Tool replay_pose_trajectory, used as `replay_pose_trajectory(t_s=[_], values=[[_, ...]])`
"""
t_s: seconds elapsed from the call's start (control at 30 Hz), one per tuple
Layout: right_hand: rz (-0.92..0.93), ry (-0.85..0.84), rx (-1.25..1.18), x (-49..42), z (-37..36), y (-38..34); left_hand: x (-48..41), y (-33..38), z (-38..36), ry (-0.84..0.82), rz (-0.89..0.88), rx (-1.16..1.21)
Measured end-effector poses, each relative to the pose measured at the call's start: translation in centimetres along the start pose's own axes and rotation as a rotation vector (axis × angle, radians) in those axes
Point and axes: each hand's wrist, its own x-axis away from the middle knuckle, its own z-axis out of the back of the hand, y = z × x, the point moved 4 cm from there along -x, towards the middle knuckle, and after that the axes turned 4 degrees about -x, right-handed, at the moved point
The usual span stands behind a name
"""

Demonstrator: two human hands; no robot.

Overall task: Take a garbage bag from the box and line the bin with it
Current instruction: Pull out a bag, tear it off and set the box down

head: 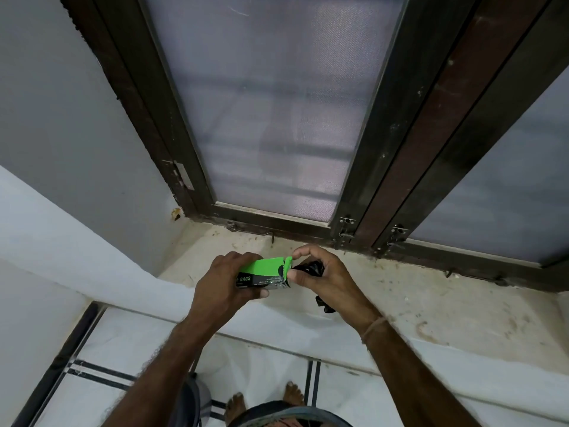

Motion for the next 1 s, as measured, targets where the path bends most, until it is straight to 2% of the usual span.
replay_pose_trajectory(t_s=[0.17,0.33,0.53,0.73,1.0], values=[[-0.085,-0.122,0.083,-0.5,0.4,0.0,-0.2,0.0,-0.3,-0.044,-0.034,0.001],[-0.096,-0.218,0.102,-0.6,0.5,-0.5,-0.1,-0.2,-0.5,-0.065,-0.045,-0.003],[-0.148,-0.160,-0.054,-0.5,0.5,0.3,-0.2,0.1,-0.5,-0.062,-0.044,0.011],[-0.180,-0.100,-0.064,0.0,0.0,0.8,-0.2,0.1,-0.7,-0.074,-0.047,-0.019],[-0.025,0.051,-0.148,0.4,-1.2,1.6,0.0,0.2,-0.8,-0.061,-0.029,-0.014]])
